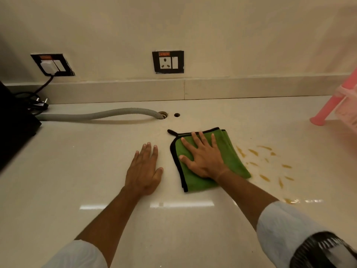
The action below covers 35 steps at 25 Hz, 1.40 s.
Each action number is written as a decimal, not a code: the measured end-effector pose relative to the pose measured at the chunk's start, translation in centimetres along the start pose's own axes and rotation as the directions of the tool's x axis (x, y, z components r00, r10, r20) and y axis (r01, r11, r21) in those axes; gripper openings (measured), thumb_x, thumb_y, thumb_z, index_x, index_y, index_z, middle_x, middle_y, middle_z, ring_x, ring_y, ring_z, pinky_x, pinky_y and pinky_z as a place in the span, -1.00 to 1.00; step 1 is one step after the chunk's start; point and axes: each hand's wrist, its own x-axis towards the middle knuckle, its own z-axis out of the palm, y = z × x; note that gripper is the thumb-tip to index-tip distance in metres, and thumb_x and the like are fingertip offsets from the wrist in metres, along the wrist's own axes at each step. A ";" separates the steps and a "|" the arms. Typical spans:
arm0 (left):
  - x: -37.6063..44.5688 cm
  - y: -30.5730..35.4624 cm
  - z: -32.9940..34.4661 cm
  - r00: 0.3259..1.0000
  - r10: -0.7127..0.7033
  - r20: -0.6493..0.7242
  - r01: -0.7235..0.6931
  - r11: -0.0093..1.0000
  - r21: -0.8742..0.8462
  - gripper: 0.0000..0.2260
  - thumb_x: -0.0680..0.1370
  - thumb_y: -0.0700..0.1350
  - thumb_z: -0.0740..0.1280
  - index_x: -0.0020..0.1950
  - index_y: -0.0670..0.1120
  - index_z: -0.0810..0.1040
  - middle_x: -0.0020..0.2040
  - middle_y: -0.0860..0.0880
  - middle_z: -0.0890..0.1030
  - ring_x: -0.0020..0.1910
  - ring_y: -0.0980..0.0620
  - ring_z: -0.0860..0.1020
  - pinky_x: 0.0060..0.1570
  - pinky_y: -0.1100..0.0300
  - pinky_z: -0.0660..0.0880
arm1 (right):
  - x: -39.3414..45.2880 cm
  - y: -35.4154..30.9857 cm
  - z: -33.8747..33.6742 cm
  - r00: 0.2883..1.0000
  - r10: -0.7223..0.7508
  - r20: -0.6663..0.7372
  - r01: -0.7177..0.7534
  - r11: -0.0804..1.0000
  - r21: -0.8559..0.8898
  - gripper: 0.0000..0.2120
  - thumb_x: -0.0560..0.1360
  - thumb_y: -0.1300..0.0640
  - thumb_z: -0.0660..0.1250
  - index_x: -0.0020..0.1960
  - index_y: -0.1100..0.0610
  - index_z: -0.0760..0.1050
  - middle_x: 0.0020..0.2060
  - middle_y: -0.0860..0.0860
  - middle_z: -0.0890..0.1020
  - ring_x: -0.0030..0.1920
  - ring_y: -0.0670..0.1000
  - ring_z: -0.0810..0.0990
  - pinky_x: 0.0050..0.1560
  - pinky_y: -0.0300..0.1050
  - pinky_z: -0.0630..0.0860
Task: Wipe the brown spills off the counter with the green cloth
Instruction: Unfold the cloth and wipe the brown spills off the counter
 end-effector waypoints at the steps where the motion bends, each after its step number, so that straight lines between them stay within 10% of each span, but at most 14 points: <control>1: 0.1 0.6 0.2 1.000 -0.001 0.006 0.001 1.000 0.005 -0.29 0.47 0.16 -0.09 0.56 -0.08 -0.16 0.59 -0.13 -0.14 0.56 -0.04 -0.17 0.50 0.07 -0.22 | 1.1 0.6 -0.1 1.000 0.007 0.017 -0.007 1.000 -0.006 -0.31 0.48 -0.44 -0.17 0.55 -0.23 -0.10 0.60 0.07 -0.04 0.58 0.14 -0.15 0.47 0.37 -0.27; 20: -0.1 3.6 1.4 0.999 0.014 0.051 -0.012 0.999 -0.033 -0.33 0.50 0.16 -0.12 0.55 -0.06 -0.21 0.59 -0.11 -0.20 0.56 -0.03 -0.23 0.53 0.00 -0.22 | -4.1 8.9 -0.4 0.893 0.450 0.009 -0.450 0.893 0.013 -0.14 0.37 -0.54 -0.28 0.57 -0.14 -0.12 0.59 0.17 -0.05 0.58 0.17 -0.10 0.52 0.28 -0.09; 29: 0.0 3.4 1.5 0.999 0.036 0.031 -0.036 0.999 0.000 -0.30 0.46 0.17 -0.17 0.56 -0.09 -0.11 0.59 -0.15 -0.11 0.57 -0.06 -0.15 0.53 0.00 -0.18 | -8.9 -0.1 -0.1 0.995 0.097 -0.008 -0.096 0.993 0.067 -0.24 0.47 -0.47 -0.18 0.57 -0.15 -0.13 0.59 0.12 -0.07 0.58 0.09 -0.16 0.55 0.17 -0.15; 35: -0.1 3.5 1.5 0.999 0.022 0.050 -0.021 1.000 -0.016 -0.34 0.51 0.15 -0.12 0.55 -0.08 -0.17 0.59 -0.13 -0.16 0.56 -0.04 -0.20 0.53 0.01 -0.22 | -11.7 6.9 -0.6 0.947 0.321 0.015 -0.321 0.947 0.013 -0.21 0.43 -0.50 -0.26 0.57 -0.16 -0.15 0.59 0.11 -0.10 0.58 0.07 -0.17 0.55 0.18 -0.17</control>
